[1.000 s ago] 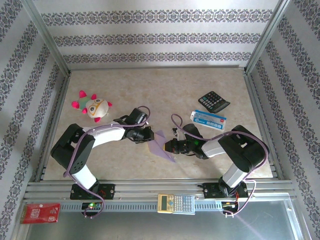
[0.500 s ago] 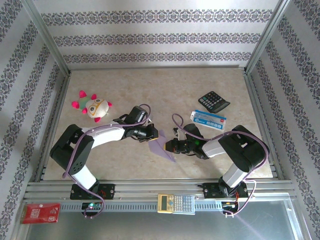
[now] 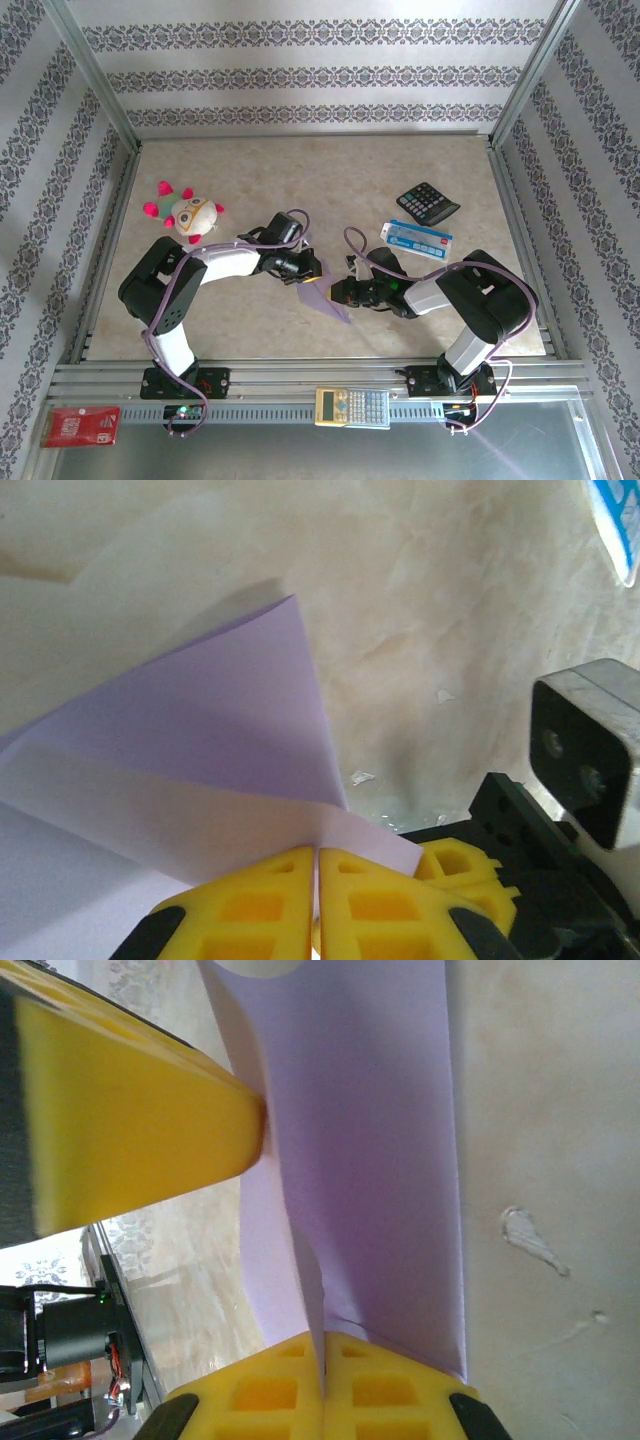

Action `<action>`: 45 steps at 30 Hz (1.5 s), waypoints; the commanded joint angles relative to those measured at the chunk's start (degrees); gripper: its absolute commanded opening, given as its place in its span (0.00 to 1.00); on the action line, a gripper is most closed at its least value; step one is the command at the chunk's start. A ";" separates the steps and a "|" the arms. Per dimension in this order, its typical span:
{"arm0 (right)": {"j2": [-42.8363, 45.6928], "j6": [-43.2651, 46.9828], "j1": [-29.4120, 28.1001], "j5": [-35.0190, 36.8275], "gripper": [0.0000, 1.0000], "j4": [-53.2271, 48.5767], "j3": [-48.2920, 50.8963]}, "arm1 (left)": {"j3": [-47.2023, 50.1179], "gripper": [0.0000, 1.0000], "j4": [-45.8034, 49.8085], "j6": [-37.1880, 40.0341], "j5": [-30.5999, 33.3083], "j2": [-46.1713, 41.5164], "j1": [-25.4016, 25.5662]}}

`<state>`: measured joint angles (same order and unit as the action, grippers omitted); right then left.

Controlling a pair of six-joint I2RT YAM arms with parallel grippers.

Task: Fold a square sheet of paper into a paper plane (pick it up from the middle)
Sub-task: Fourth fold the wing at the center of the table.

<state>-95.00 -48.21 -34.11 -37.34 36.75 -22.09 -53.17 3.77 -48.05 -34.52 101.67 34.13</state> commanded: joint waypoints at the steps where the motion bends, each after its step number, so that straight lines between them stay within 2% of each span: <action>1: -1.51 -0.09 0.58 1.30 0.05 -1.24 0.82 | -1.72 0.11 -0.87 0.72 -0.39 1.15 0.41; 18: -2.28 -1.10 0.87 2.01 0.07 -1.73 0.82 | -2.70 0.14 -2.54 0.64 -1.07 2.91 0.41; 45: -2.70 -1.80 0.98 2.23 0.10 -1.95 0.90 | 0.25 0.11 -1.29 1.51 2.97 4.59 -0.38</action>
<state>-95.77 -49.89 -33.85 -37.58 37.82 -22.11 -54.02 2.94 -47.97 -32.93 105.51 34.02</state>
